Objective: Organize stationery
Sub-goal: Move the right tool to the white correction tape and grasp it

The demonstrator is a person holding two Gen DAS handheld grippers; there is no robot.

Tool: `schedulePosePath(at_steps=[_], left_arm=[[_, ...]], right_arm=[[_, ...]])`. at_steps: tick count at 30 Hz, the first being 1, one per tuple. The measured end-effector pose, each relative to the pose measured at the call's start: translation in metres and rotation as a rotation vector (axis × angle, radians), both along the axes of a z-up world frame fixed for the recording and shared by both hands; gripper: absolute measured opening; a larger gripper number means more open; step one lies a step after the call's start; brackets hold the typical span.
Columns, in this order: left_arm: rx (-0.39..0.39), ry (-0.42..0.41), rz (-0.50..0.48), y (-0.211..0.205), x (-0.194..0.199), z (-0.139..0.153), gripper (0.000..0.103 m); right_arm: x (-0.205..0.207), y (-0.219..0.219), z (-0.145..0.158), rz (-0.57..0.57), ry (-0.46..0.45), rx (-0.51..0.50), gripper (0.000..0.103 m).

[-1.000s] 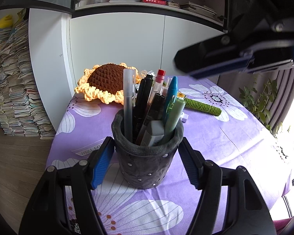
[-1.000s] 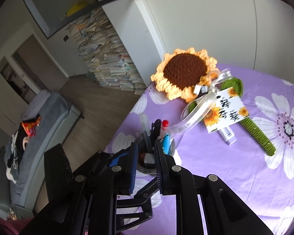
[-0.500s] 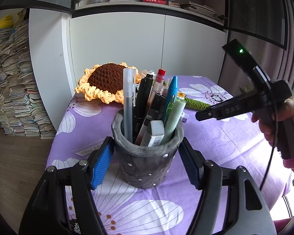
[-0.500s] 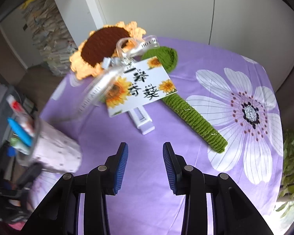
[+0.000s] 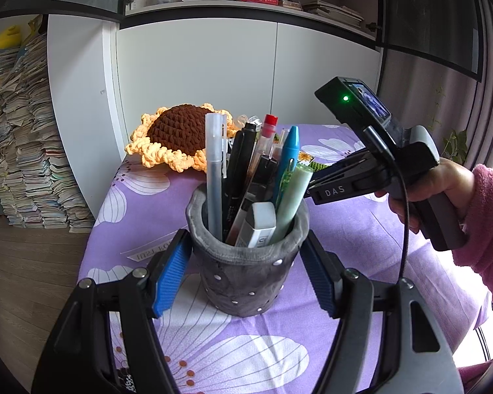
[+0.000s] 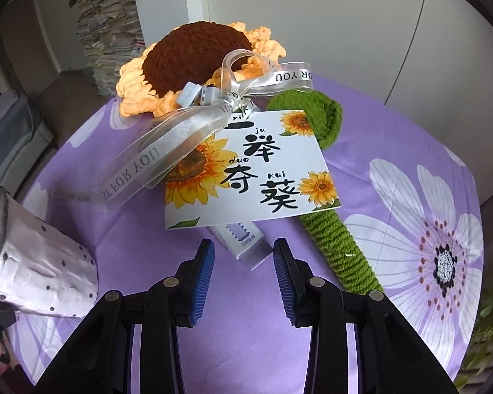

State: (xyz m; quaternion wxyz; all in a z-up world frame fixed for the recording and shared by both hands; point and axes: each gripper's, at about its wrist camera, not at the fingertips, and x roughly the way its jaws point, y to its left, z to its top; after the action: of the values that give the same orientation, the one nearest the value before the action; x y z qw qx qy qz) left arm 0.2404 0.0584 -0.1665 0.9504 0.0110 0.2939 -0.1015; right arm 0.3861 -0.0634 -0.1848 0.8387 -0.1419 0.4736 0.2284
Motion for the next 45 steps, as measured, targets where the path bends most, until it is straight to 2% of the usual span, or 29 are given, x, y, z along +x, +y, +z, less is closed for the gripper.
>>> schedulePosePath(at_steps=[6, 8, 10, 12, 18, 20, 23, 31, 37, 39, 43, 44, 45], left_arm=[[0.0, 0.001, 0.0, 0.0, 0.0, 0.0, 0.068], [-0.001, 0.001, 0.001, 0.0, 0.0, 0.0, 0.068], [0.0, 0.002, 0.001, 0.0, 0.0, 0.0, 0.068], [0.001, 0.001, 0.003, 0.0, 0.001, -0.001, 0.068], [0.001, 0.002, 0.005, -0.001, 0.0, -0.002, 0.068], [-0.001, 0.003, 0.005, 0.0, 0.001, -0.002, 0.068], [-0.001, 0.0, 0.004, 0.0, 0.0, -0.003, 0.068], [-0.01, -0.001, 0.004, 0.0, 0.0, -0.002, 0.068], [-0.011, -0.001, 0.006, -0.001, 0.0, -0.002, 0.068], [-0.009, 0.001, 0.007, -0.001, -0.001, -0.002, 0.068], [-0.013, 0.005, 0.009, 0.0, -0.002, -0.001, 0.068], [-0.014, 0.006, 0.009, 0.0, -0.002, -0.001, 0.068], [-0.014, 0.007, 0.009, 0.0, -0.002, -0.001, 0.068]], right_arm=[[-0.002, 0.002, 0.001, 0.058, -0.006, -0.045, 0.039], [-0.002, 0.006, 0.0, 0.089, -0.014, -0.08, 0.049], [-0.001, 0.011, 0.0, 0.114, -0.047, -0.131, 0.053], [0.0, 0.013, 0.001, 0.136, -0.077, -0.16, 0.053], [0.009, 0.016, -0.006, 0.161, -0.031, -0.131, 0.053], [0.007, 0.016, -0.005, 0.162, -0.007, -0.09, 0.038], [-0.005, 0.008, -0.004, 0.16, 0.011, -0.069, 0.026], [-0.081, -0.03, 0.011, 0.163, 0.02, -0.048, 0.026], [-0.121, -0.052, 0.003, 0.175, 0.069, -0.089, 0.026], [-0.122, -0.05, 0.002, 0.183, 0.073, -0.106, 0.028], [-0.121, -0.044, 0.014, 0.179, 0.039, -0.114, 0.057], [-0.118, -0.04, 0.016, 0.185, 0.031, -0.115, 0.061], [-0.115, -0.033, 0.018, 0.192, 0.021, -0.123, 0.061]])
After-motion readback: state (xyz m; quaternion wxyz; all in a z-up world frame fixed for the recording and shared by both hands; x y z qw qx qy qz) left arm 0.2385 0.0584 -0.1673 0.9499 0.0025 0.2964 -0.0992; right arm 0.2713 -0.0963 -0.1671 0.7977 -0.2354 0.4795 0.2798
